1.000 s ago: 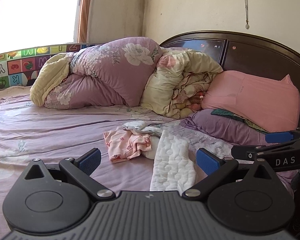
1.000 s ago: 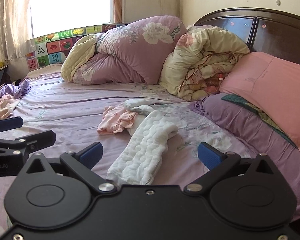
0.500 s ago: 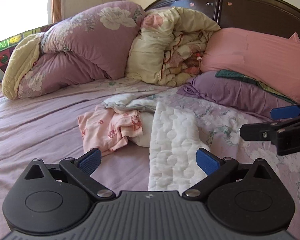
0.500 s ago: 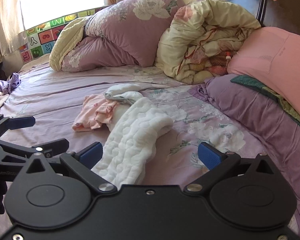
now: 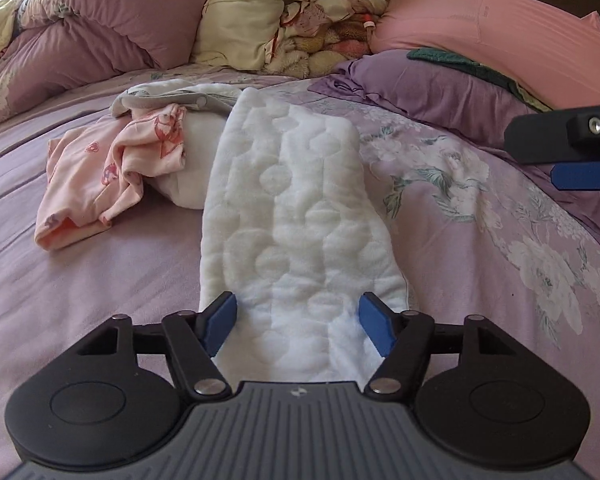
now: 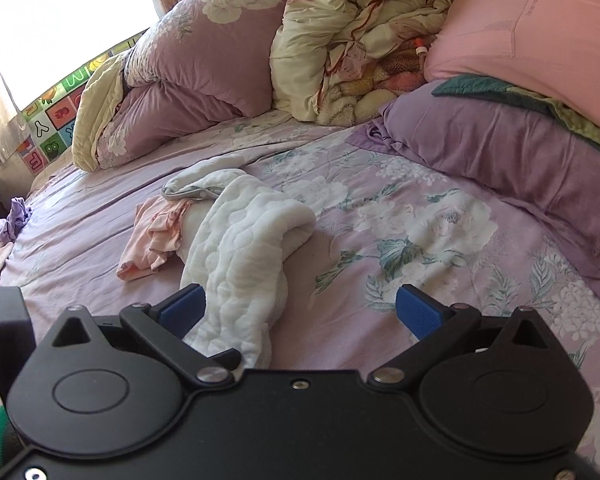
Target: Fold clothes
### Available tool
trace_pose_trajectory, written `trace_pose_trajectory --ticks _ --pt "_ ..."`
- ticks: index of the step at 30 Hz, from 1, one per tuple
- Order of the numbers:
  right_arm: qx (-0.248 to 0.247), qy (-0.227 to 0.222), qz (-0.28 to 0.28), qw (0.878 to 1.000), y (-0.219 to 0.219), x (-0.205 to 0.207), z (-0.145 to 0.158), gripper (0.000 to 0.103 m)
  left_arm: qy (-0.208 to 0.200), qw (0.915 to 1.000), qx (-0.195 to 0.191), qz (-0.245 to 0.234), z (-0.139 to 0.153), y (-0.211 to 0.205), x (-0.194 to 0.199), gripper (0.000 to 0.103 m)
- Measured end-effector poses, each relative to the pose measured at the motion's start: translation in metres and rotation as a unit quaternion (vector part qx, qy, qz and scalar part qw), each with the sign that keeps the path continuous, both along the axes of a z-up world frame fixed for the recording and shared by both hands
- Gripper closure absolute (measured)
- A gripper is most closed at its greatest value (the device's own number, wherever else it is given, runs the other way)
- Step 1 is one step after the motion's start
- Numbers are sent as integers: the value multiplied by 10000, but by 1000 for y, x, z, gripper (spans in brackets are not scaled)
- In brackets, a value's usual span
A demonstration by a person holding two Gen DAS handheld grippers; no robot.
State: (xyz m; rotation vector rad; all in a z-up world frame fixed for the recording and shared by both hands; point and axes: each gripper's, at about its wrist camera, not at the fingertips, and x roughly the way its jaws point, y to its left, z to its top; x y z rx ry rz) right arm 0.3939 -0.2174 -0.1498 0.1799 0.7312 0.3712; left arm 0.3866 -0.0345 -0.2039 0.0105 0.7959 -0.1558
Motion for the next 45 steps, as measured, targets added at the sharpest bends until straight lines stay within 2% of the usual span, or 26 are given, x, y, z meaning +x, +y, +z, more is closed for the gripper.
trace_pose_trajectory --ticks 1,5,8,9,10,12,16,17,18,19,20,21,27,34,37,41,44,45 --pt "77 18 -55 10000 -3 1 0 0 -78 10000 40 -30 4 0 -3 97" --pt "397 57 -219 9990 -15 1 1 0 -274 9987 311 -289 17 -11 -20 98" --pt "581 44 -259 9980 -19 -1 4 0 -360 9979 492 -213 23 -13 -28 98" --pt "610 44 -248 9978 -20 -2 5 0 -394 9981 464 -125 25 -9 -29 93" --pt "632 38 -229 9977 -21 -3 6 0 -401 9983 407 -79 25 -5 -29 86" --pt "660 30 -215 9976 -22 -4 7 0 -258 9991 340 -6 22 1 -27 15" --pt "750 32 -163 9970 -25 -3 6 0 -283 9985 455 107 13 2 -25 13" --pt "767 42 -99 9970 -24 -2 4 0 -238 9989 385 90 10 2 -21 13" --pt "753 56 -61 9971 -23 -1 3 0 -195 9995 247 80 7 4 -19 24" --pt "715 65 -26 9974 -21 -1 3 0 -119 9998 120 107 3 5 -16 40" --pt "664 72 23 9978 -19 0 2 0 -96 9998 103 156 2 7 -15 75" --pt "633 76 58 9979 -17 1 1 0 -182 9997 102 155 6 7 -18 93" --pt "589 102 169 9981 -16 1 2 0 -523 9984 -191 -92 39 10 -61 95" --pt "534 -26 550 9971 -11 -13 18 0 -662 9977 171 3 74 32 -158 95" --pt "441 -52 695 9966 -4 -21 23 0 -540 9973 446 204 86 56 -221 95" --pt "297 5 980 9947 12 -36 23 0 -264 9925 784 895 97 108 -317 95" --pt "254 54 1287 9913 27 -48 23 0 -172 9759 980 1944 99 162 -381 95" --pt "242 68 1397 9899 32 -52 22 0 -116 9692 1132 2186 97 170 -391 92"
